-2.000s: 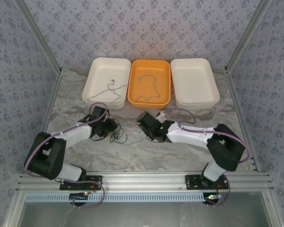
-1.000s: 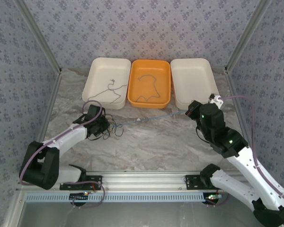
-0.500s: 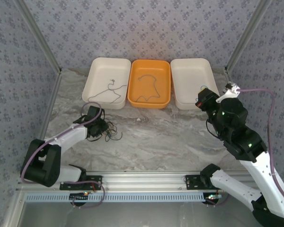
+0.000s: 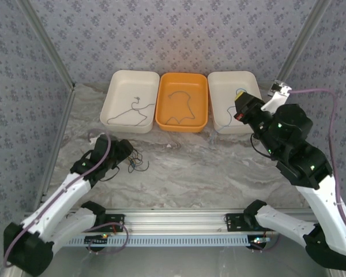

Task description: Untangle the cables

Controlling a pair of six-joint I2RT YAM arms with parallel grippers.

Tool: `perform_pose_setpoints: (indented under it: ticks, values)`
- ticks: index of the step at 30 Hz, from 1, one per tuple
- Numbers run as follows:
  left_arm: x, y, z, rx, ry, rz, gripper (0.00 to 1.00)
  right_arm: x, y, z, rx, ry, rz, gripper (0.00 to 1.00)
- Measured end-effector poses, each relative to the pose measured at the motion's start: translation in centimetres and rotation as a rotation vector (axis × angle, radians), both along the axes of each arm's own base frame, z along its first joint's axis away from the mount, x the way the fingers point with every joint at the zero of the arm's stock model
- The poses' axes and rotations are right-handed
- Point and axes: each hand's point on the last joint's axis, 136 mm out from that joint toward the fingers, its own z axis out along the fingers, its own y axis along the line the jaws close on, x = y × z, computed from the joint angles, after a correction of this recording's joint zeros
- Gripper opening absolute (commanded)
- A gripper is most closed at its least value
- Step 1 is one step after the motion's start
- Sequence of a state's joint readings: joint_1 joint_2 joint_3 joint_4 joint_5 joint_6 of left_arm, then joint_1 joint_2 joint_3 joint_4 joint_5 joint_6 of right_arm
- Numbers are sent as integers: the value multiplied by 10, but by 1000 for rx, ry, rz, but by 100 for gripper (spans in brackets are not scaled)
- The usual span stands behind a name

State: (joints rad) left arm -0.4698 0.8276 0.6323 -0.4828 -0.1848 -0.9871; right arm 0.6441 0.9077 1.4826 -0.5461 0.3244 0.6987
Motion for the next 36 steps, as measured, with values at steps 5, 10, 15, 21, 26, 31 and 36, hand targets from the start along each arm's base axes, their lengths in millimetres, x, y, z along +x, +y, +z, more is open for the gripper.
perform_pose_setpoints:
  ticks: [5, 10, 15, 21, 26, 31, 36]
  values:
    - [-15, -2, 33, -48, -109, -46, 69, 2, 1, -8, -9, -1, 0, 0]
    - [-26, -20, 37, -103, -101, -126, 63, 14, 10, -83, -97, 126, 1, 0]
    - [-45, -46, 20, -140, -35, -203, 62, 13, 4, -186, -227, 334, -20, 0]
    - [-64, -89, -12, -123, 81, -258, 57, 0, -24, -236, -311, 451, -90, 0]
    - [-75, -136, -40, -88, 186, -226, 66, -5, -35, -236, -319, 450, -123, 0]
    - [-88, -198, -55, -135, 228, -196, 66, -11, -40, -236, -320, 446, -130, 0]
    - [-98, -244, -59, -107, 253, -232, 67, -15, -44, -239, -319, 447, -135, 0]
